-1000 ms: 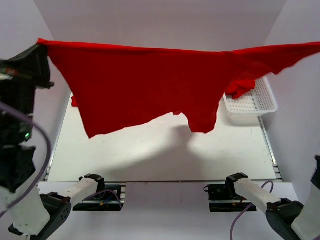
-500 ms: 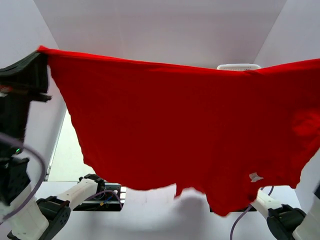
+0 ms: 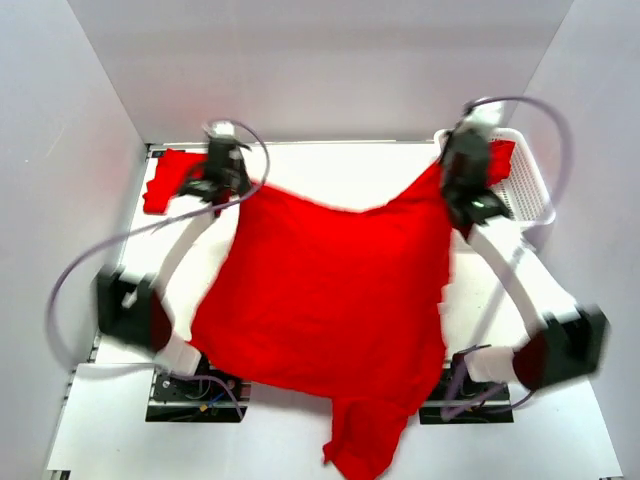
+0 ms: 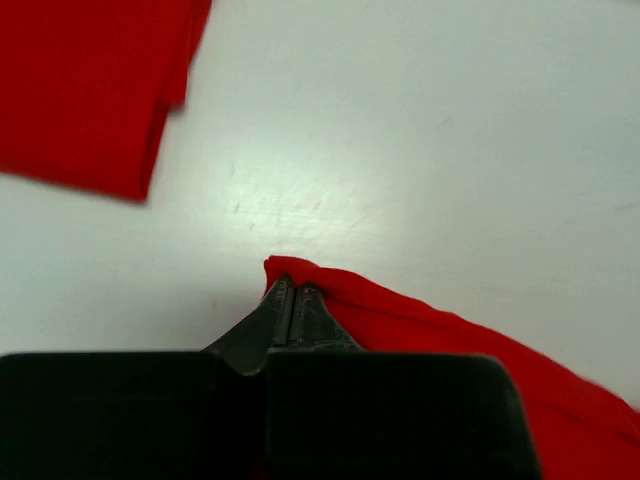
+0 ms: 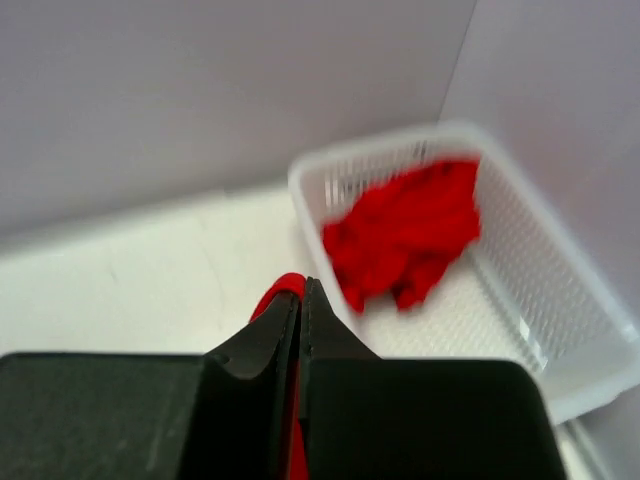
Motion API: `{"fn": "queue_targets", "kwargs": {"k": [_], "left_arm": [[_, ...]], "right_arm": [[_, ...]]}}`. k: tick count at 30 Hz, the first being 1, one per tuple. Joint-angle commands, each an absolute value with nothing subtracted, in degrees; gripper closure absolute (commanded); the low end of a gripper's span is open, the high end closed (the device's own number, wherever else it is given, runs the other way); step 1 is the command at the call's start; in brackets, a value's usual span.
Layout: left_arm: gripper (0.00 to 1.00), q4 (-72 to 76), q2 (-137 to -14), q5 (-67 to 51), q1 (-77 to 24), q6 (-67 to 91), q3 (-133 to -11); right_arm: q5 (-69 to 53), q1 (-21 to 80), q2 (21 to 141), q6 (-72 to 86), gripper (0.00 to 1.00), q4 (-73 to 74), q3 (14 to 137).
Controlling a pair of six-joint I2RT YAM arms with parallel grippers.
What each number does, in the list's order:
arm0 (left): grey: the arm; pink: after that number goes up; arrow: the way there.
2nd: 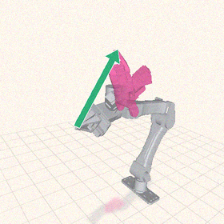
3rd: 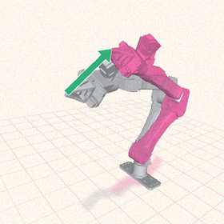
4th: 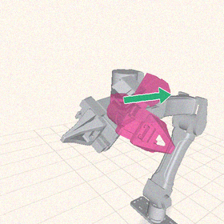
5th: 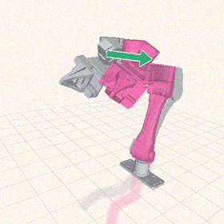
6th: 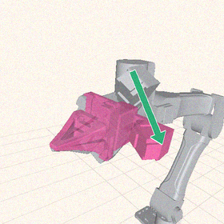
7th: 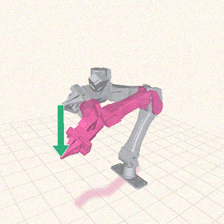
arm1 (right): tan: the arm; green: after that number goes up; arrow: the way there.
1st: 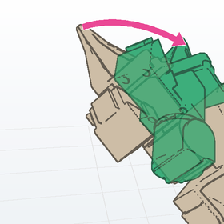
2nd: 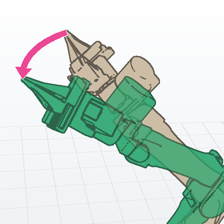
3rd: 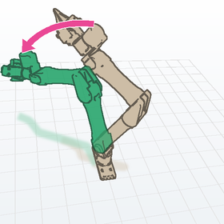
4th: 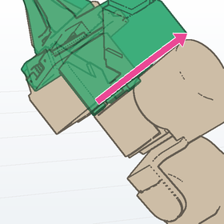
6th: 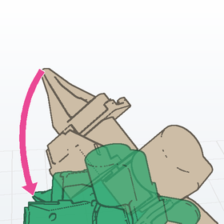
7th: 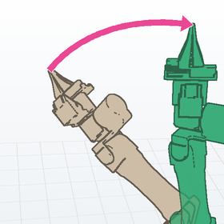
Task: Fold and stack the t-shirts
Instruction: Flatten out the tshirt
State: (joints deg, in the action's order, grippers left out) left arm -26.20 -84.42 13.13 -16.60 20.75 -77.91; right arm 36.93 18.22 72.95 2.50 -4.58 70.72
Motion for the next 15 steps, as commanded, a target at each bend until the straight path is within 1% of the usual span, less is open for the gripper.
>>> {"fn": "queue_targets", "kwargs": {"k": [1, 3, 4, 6, 7, 8, 10, 12, 15], "left_arm": [[1.00, -22.35, -90.41, 16.36, -15.74, 21.98, -76.38], [1.00, -17.42, -95.07, 15.74, -15.73, 19.96, -74.80], [1.00, -15.05, -100.14, 14.51, -15.73, 18.82, -75.58], [1.00, -15.03, -105.44, 13.62, -15.12, 17.94, -80.49], [1.00, -17.03, -107.99, 13.62, -14.51, 17.23, -82.68], [1.00, -18.09, -112.89, 13.62, -14.50, 16.62, -87.23], [1.00, -19.51, -116.70, 13.62, -13.98, 16.00, -92.25], [1.00, -19.51, -120.30, 11.87, -13.45, 15.47, -93.86], [1.00, -19.51, -121.64, 11.25, -12.83, 15.47, -95.54]], "right_arm": [[36.30, 17.23, 80.63, 9.40, 1.00, -9.32, 69.52], [33.42, 17.14, 84.62, 9.76, 1.00, -9.84, 70.48], [32.96, 17.05, 90.82, 9.23, 1.00, -9.58, 71.18], [31.82, 16.79, 94.47, 8.61, 1.00, -6.69, 75.92], [31.90, 16.87, 99.18, 8.44, 1.00, -4.24, 77.33], [31.73, 16.87, 100.36, 8.52, 1.00, -3.78, 79.87], [31.90, 16.44, 103.61, 8.35, 1.00, -2.99, 81.03], [31.91, 16.26, 105.46, 8.53, 1.00, -2.29, 83.05], [31.29, 15.73, 107.92, 8.26, 1.00, -0.71, 85.68]]}}
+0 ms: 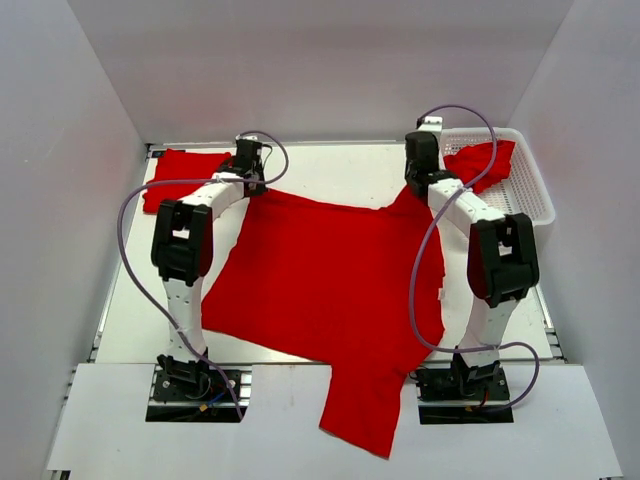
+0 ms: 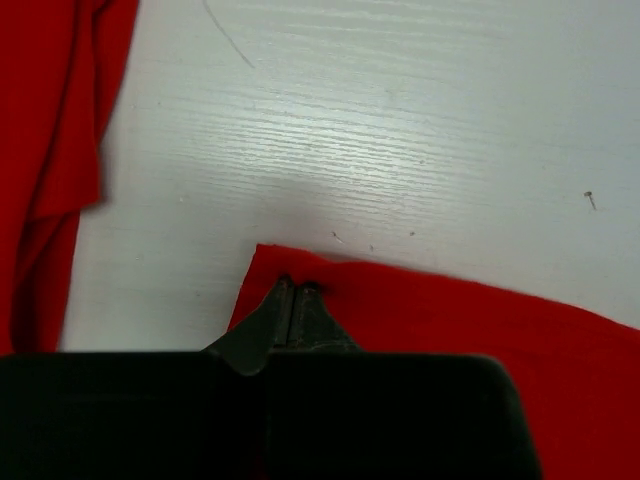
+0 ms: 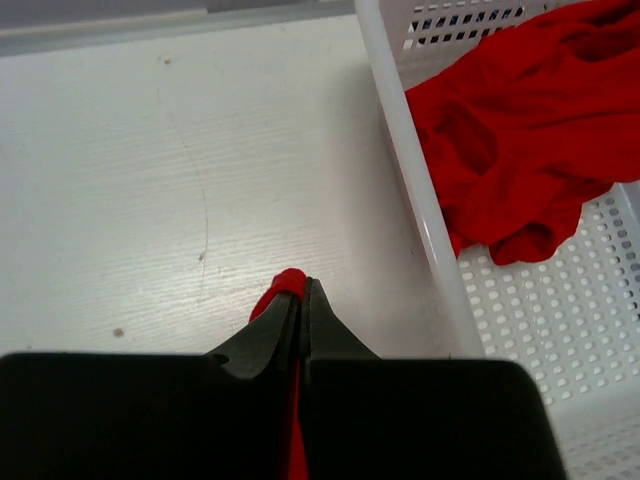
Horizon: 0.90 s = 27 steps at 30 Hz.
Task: Fold and stack the t-shirts
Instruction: Flatten out the tshirt, then fold the flattened tshirt in 1/3 of the way
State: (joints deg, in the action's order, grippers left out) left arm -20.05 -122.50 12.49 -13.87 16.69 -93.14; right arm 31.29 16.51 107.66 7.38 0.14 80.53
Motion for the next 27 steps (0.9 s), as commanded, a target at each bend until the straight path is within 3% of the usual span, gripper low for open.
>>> {"fn": "queue_targets", "kwargs": {"k": [1, 11, 17, 27], "left_arm": [[1.00, -19.51, -122.42, 10.73, -12.14, 14.95, -96.23], [1.00, -20.40, -123.05, 11.78, -9.40, 12.67, -99.93], [1.00, -19.86, -124.89, 6.51, -8.88, 9.76, -104.67], [1.00, -21.36, -119.45, 6.59, -8.88, 8.70, -96.96]], "right_arm": [[31.20, 15.73, 108.36, 8.09, 1.00, -0.44, 86.22], [33.23, 14.15, 105.56, 11.43, 1.00, 8.70, 88.42], [28.83, 13.45, 103.53, 12.39, 1.00, 11.86, 88.86], [19.78, 13.71, 100.47, 20.29, 1.00, 24.16, 85.97]]}}
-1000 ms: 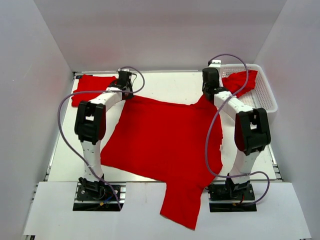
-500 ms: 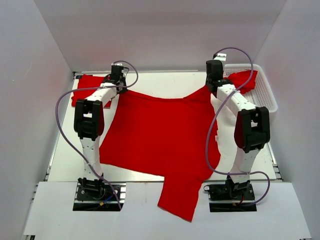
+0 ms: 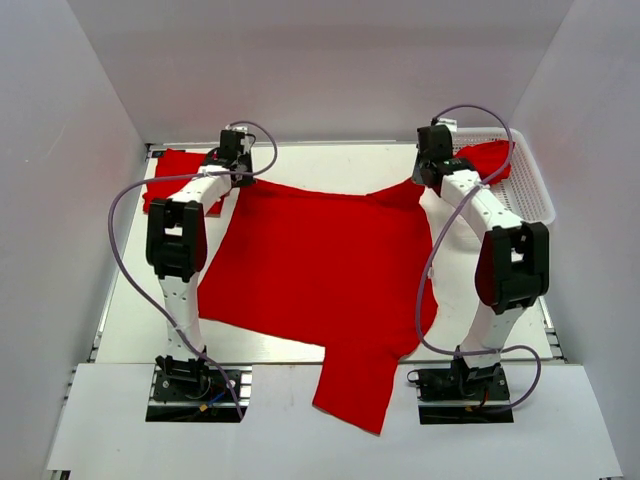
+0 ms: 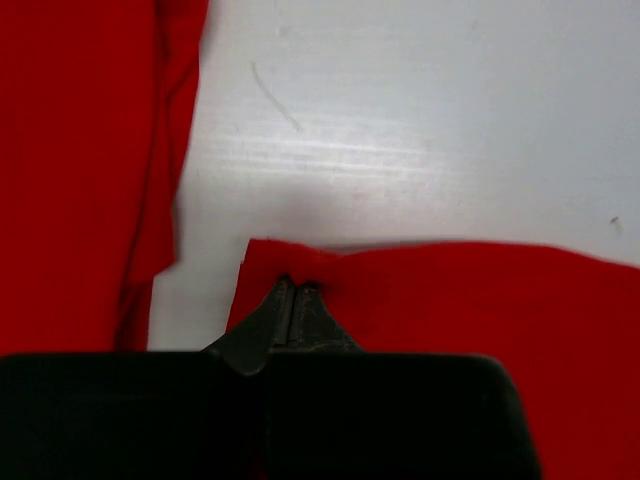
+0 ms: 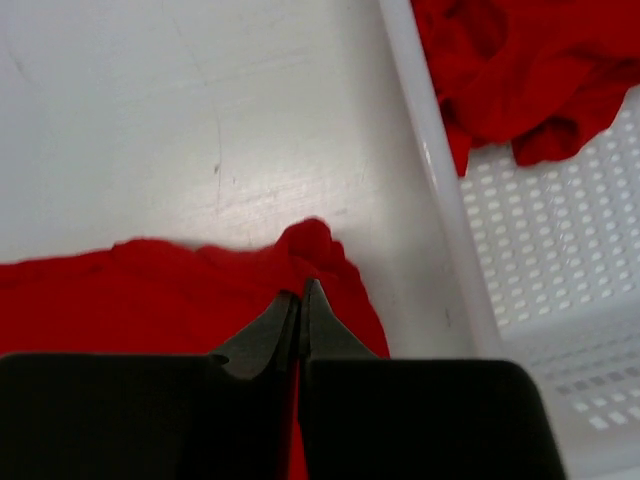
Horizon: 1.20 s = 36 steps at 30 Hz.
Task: Fold and stack the t-shirts
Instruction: Fold the flattened tshirt in 1/3 of the way
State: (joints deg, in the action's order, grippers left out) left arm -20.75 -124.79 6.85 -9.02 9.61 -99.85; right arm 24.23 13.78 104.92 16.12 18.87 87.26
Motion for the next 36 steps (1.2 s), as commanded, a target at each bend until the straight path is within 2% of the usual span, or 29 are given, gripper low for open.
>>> {"fn": "queue_targets", "kwargs": {"k": [1, 15, 24, 28, 36], "left_arm": [[1.00, -21.36, -118.14, 6.59, -8.88, 8.70, -96.25], [1.00, -25.05, -112.15, 13.88, -6.69, 7.73, -88.16], [1.00, -29.62, -110.30, 15.73, -5.54, 7.73, -88.77], [1.00, -30.23, -108.64, 14.60, -5.01, 7.73, -87.55], [1.00, -32.87, -107.32, 13.36, -5.01, 7.82, -84.92]], "right_arm": [[19.25, 13.80, 99.59, 21.26, 1.00, 25.30, 85.61], [11.34, 13.45, 84.21, 29.79, 1.00, 52.09, 77.96], [8.43, 13.54, 80.07, 31.55, 1.00, 61.08, 74.09], [3.44, 13.62, 77.53, 32.60, 1.00, 64.68, 70.76], [0.62, 13.62, 74.37, 37.51, 1.00, 66.18, 63.29]]}}
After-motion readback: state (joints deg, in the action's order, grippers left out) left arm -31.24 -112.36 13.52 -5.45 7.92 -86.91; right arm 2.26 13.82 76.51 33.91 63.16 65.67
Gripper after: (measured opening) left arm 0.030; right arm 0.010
